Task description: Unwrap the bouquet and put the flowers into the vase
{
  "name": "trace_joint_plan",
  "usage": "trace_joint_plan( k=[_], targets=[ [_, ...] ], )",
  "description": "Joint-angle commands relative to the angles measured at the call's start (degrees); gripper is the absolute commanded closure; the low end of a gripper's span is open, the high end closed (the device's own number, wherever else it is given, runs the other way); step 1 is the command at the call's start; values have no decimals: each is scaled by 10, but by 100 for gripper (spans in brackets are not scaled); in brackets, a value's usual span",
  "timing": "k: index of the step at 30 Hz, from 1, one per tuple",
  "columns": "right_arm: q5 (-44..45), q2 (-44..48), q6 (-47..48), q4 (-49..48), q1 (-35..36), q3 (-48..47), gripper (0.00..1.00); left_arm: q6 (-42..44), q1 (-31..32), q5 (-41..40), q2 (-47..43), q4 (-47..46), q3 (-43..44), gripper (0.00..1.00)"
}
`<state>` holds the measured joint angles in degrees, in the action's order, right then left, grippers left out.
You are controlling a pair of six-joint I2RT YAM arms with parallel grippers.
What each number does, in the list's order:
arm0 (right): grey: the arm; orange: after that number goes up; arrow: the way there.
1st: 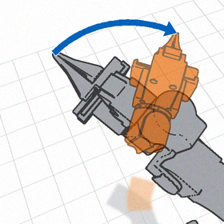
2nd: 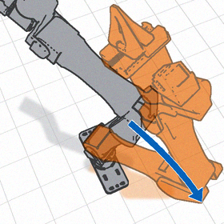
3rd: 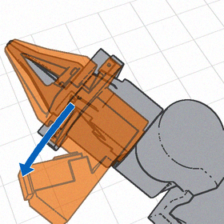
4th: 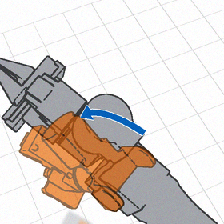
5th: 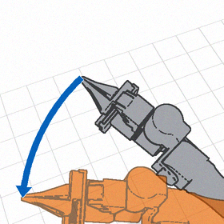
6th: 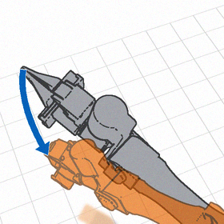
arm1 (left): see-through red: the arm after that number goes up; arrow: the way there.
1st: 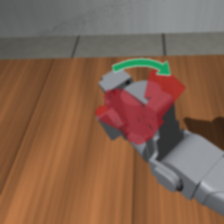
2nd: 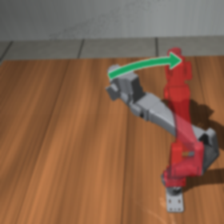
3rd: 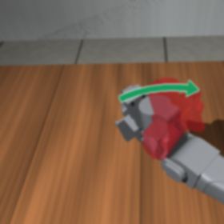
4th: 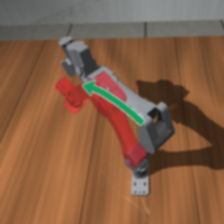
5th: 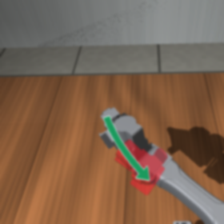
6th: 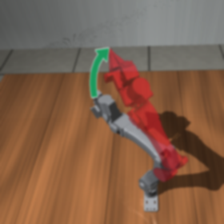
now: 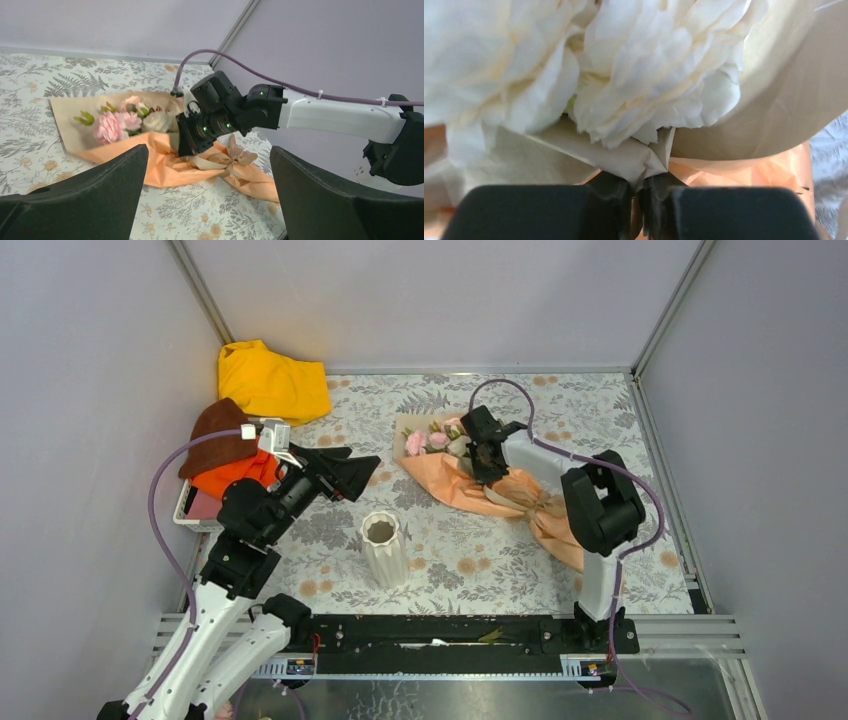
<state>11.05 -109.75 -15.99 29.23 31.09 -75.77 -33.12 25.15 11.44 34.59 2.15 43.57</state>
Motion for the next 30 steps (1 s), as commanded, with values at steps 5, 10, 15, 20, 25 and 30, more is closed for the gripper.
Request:
trace_joint_plan(
  k=[5, 10, 15, 20, 25, 30],
  targets=[
    [-46, -129, -49, 15, 8, -238, 100, 27, 4, -7, 9, -6, -7, 1],
    [-21, -226, -89, 73, 7, -441, 100, 3, 4, -15, -9, 7, 0, 1],
    [-57, -290, -92, 83, 5, -586, 83, -4, 4, -26, -41, 12, -4, 1],
    [-53, -177, -72, -19, 6, -475, 27, 20, 4, -37, -26, 64, 25, 5],
    [-17, -17, -39, -66, 6, -320, 9, 23, 4, -58, -8, 81, 24, 5],
    [28, 75, -10, -61, 6, -198, 17, 25, 4, -76, -5, 82, 21, 5]
  ],
)
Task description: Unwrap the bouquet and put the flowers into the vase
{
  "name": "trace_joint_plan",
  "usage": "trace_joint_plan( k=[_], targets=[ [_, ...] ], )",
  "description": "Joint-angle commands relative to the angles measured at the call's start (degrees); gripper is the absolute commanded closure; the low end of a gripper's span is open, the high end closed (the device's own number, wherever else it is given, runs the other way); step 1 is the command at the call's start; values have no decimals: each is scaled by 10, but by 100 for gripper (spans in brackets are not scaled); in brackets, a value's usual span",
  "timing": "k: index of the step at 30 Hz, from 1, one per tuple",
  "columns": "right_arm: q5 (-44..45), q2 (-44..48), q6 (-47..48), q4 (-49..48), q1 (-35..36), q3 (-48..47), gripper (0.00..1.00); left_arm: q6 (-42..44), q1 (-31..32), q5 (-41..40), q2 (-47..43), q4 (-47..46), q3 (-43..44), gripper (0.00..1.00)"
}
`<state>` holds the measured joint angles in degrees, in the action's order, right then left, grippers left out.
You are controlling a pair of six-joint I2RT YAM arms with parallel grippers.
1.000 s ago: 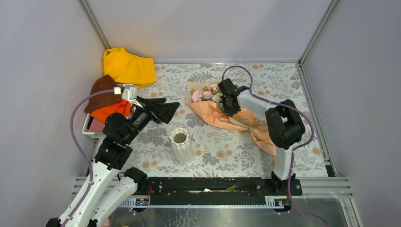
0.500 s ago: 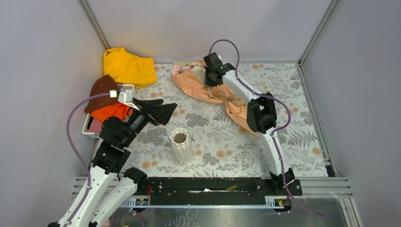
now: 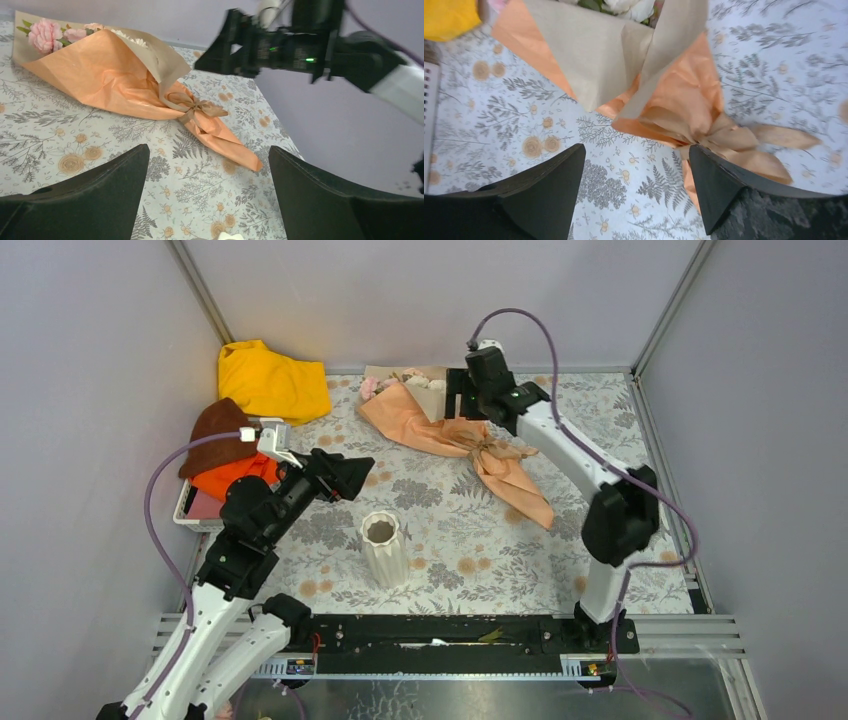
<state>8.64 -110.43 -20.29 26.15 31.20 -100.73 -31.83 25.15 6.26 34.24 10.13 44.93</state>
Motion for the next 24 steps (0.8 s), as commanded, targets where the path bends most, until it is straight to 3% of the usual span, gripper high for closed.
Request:
trace_joint_plan(
  k=[1, 7, 16, 18, 20, 24],
  targets=[
    [63, 87, 36, -23, 5, 70, 20, 10, 4, -23, -2, 1, 7, 5],
    [122, 73, 40, -27, 3, 142, 24, 2, 4, 15, -6, -4, 23, 5],
    [116, -97, 55, 14, 1, 15, 24, 27, 4, 18, 35, 21, 84, 5],
    [118, -122, 52, 31, 2, 2, 29, 27, 4, 20, 32, 22, 83, 5],
    [113, -128, 44, 36, 1, 14, 37, 31, 4, 12, 26, 25, 76, 5],
    [93, -89, 22, 10, 3, 111, 38, 39, 4, -5, 18, 38, 72, 4]
  ],
)
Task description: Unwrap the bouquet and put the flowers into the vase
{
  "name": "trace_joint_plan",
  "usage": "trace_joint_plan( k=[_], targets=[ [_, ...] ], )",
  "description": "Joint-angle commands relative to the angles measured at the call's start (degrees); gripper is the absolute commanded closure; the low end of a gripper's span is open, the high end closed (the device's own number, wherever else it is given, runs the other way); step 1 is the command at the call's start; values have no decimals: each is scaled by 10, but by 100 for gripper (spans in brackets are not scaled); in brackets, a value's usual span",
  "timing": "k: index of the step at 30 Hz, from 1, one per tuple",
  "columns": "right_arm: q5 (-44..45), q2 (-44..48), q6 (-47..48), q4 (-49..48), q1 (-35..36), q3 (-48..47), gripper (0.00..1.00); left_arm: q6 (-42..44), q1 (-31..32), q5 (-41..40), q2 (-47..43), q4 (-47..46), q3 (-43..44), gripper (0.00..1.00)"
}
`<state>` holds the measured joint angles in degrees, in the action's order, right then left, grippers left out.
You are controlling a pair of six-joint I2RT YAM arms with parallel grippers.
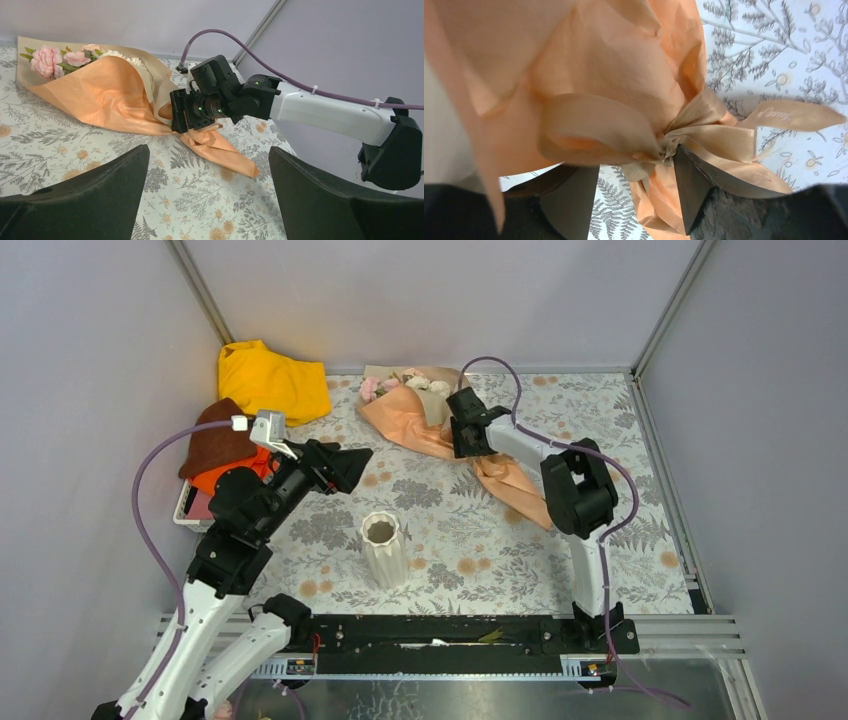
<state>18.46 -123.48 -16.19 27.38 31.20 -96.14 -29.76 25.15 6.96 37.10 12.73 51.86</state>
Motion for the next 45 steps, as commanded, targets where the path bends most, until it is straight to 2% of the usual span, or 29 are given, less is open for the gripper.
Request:
trace_joint_plan(
  k=[1, 7, 11, 17, 22, 26, 30, 41, 43, 45],
  targets=[
    [-9, 57, -25, -14, 3, 96, 38, 19, 4, -14, -11, 12, 1, 4],
    [-43, 144, -33, -55, 4, 219, 39, 4, 4, 10, 8, -20, -14, 4],
    [-37, 173, -32, -40, 4, 209, 35, 4, 5, 19, 21, -29, -20, 4],
    [11, 253, -39, -35, 4, 210, 24, 26, 5, -10, 32, -29, -28, 3],
    [93, 280, -57, -3, -12, 202, 25, 17, 6, 19, 93, -75, -33, 3],
    [51, 263, -84, 9, -77, 213, 27, 18, 10, 16, 131, -106, -38, 3],
    [-18, 224, -102, -20, -138, 241, 30, 35, 10, 13, 179, -122, -20, 3],
    [-50, 107, -117, -48, -169, 215, 32, 62, 11, 36, 347, -152, 68, 3],
    [-56, 95, -118, -53, -179, 211, 39, 63, 11, 39, 364, -153, 78, 3],
    [-67, 85, -117, -57, -189, 206, 54, 63, 12, 43, 378, -155, 85, 3]
  ],
)
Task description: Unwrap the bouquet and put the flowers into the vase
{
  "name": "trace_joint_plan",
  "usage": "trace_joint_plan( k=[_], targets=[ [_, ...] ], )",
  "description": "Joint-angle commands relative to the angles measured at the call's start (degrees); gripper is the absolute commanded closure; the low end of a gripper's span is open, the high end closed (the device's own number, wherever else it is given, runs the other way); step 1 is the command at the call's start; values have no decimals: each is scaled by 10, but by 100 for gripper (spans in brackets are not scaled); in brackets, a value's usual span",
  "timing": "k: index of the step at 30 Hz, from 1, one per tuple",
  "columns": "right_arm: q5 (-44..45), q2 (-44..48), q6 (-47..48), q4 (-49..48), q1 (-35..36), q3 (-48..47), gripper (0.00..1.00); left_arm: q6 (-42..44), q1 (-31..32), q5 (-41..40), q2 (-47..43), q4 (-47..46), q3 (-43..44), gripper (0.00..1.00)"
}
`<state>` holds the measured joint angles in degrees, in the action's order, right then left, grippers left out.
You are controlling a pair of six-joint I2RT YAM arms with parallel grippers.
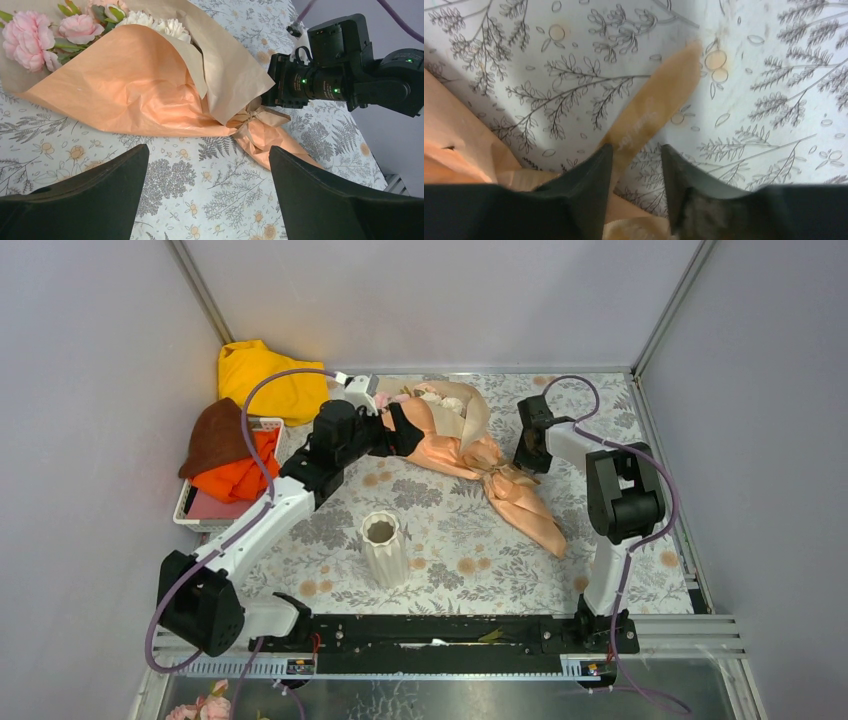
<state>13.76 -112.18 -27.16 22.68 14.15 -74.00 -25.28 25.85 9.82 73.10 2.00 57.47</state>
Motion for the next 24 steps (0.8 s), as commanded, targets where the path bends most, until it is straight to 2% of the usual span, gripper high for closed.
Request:
trace_joint_plan(
  k=[1, 4, 6, 7, 12, 17, 24],
  targets=[
    [-24, -32, -7, -11, -23, -17, 61, 18, 5, 16, 23, -49, 31, 3],
    [-31, -39, -5, -15, -29, -20, 79, 21, 5, 16, 37, -49, 37, 2],
    [-32, -42, -5, -19, -30, -19, 96, 21, 5, 15, 43, -52, 36, 3],
    [-32, -43, -5, -19, -30, -19, 100, 21, 5, 15, 46, -54, 35, 3],
    [-32, 0, -5, -16, -30, -17, 100, 26, 5, 16, 66, -56, 38, 2],
    [-35, 117, 1, 4, -30, -24, 100, 23, 5, 15, 96, -67, 41, 2],
    [-84, 258, 17, 6, -29, -32, 100, 2, 5, 24, 134, -101, 29, 2]
  ],
)
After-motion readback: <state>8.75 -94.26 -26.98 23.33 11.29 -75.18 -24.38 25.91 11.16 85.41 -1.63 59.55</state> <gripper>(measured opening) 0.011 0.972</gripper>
